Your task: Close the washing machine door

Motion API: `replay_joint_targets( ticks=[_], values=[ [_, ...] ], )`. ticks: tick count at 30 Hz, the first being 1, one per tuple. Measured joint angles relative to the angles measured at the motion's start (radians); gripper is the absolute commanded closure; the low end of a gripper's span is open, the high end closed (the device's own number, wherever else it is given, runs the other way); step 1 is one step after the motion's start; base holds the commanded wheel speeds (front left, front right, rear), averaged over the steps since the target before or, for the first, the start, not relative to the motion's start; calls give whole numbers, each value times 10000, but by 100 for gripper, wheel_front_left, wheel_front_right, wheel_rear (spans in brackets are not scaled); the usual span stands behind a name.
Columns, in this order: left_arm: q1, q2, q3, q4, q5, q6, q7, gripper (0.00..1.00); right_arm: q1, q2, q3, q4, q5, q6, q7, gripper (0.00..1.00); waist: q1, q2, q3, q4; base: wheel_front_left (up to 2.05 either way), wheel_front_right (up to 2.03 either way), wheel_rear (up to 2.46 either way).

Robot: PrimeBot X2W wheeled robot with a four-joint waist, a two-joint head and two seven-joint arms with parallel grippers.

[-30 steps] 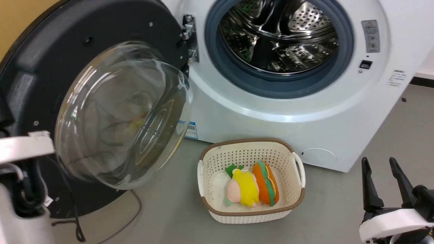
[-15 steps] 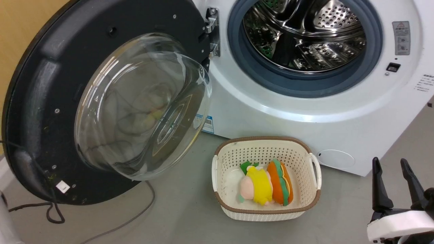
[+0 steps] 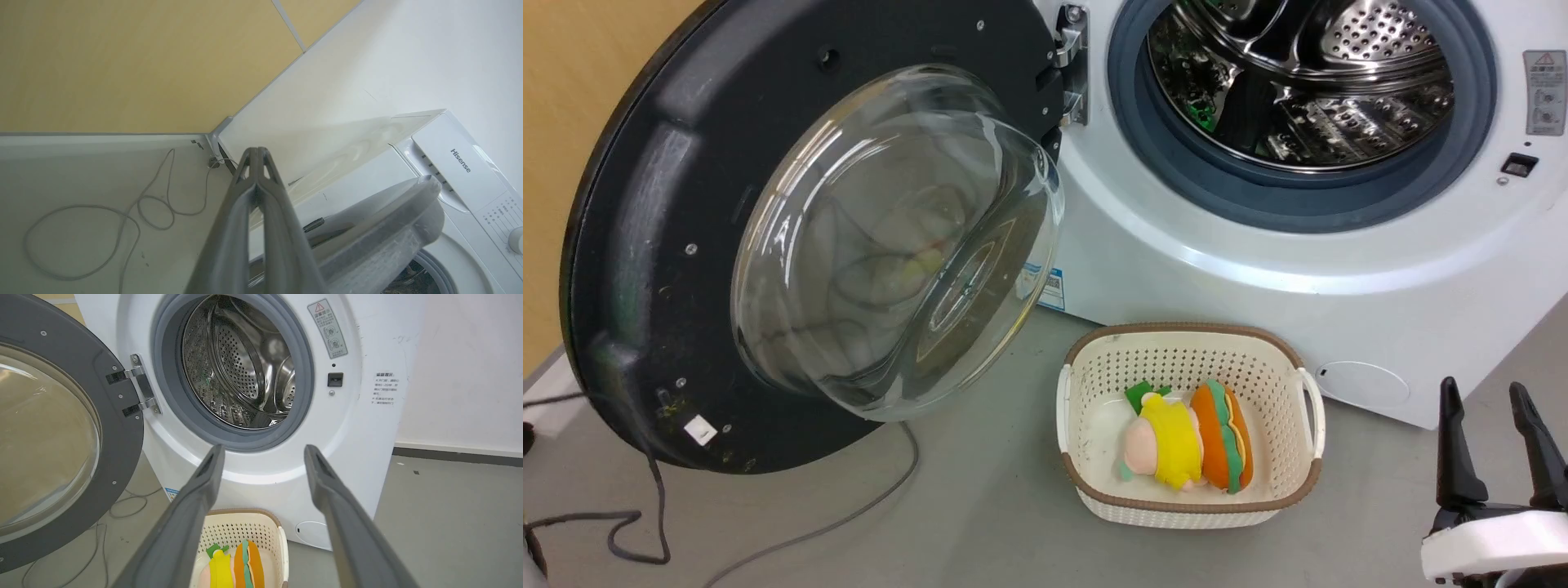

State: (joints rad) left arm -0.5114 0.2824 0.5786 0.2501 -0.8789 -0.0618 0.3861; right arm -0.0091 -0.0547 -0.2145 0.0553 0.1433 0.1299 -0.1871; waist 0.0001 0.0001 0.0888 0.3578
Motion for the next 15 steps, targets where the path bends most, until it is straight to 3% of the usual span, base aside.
replay_joint_targets(
  ticks=[8, 15],
  values=[
    [470, -35, -88, 508, -1187, -313, 1294, 100, -10, 0, -128, 6, 0, 0, -176, 0, 0, 0, 193, 163, 0, 0, 0],
    [936, -142, -460, 77, -2397, -437, 2313, 100, -16, 2, -257, -4, 2, 0, -311, 0, 0, 0, 331, 280, 0, 0, 0]
  ],
)
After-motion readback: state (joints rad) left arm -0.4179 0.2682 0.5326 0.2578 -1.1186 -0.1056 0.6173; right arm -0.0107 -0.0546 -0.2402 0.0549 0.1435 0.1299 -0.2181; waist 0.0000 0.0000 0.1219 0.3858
